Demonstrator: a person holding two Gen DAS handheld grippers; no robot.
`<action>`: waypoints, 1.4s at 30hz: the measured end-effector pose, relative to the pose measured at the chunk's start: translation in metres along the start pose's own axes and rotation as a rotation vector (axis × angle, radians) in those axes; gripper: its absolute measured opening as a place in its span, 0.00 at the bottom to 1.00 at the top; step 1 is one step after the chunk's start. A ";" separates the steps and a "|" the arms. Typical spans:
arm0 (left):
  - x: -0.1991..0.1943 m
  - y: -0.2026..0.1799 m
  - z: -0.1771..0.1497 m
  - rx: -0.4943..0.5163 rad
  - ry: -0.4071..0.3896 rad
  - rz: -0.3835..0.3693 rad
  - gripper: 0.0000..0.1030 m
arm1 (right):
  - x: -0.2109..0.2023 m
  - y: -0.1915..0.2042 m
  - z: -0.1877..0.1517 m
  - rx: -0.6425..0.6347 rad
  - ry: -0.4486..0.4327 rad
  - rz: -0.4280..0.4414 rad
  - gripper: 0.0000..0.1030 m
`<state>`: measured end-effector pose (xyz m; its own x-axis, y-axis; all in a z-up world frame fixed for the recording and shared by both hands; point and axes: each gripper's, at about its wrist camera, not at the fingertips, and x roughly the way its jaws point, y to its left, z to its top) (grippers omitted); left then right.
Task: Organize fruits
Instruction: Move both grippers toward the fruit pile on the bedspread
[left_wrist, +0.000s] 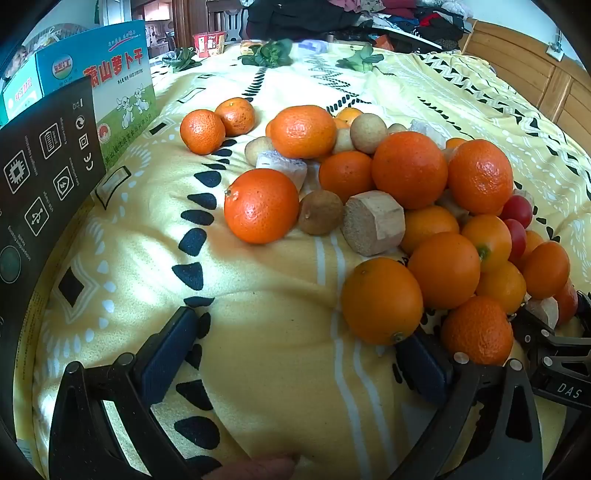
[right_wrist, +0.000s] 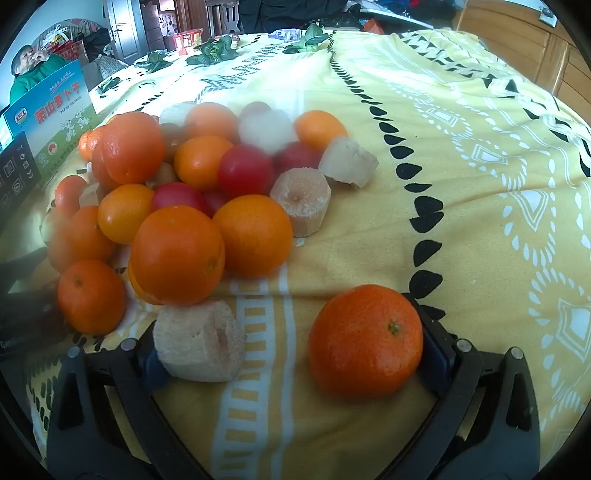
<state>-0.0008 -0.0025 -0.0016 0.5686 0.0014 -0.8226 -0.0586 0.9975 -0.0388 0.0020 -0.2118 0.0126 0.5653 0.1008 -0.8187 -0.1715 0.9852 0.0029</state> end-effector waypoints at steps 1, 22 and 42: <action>0.000 -0.001 0.000 0.002 0.002 0.000 1.00 | 0.000 0.000 0.000 -0.001 0.000 -0.001 1.00; -0.040 0.010 -0.049 0.093 -0.083 -0.140 1.00 | -0.006 0.004 -0.004 0.001 -0.001 -0.032 1.00; -0.036 0.009 -0.053 0.095 -0.072 -0.155 1.00 | 0.000 0.003 0.002 -0.004 0.043 -0.012 1.00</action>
<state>-0.0657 0.0023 -0.0023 0.6219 -0.1513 -0.7683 0.1104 0.9883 -0.1053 0.0033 -0.2090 0.0142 0.5325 0.0829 -0.8424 -0.1685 0.9857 -0.0096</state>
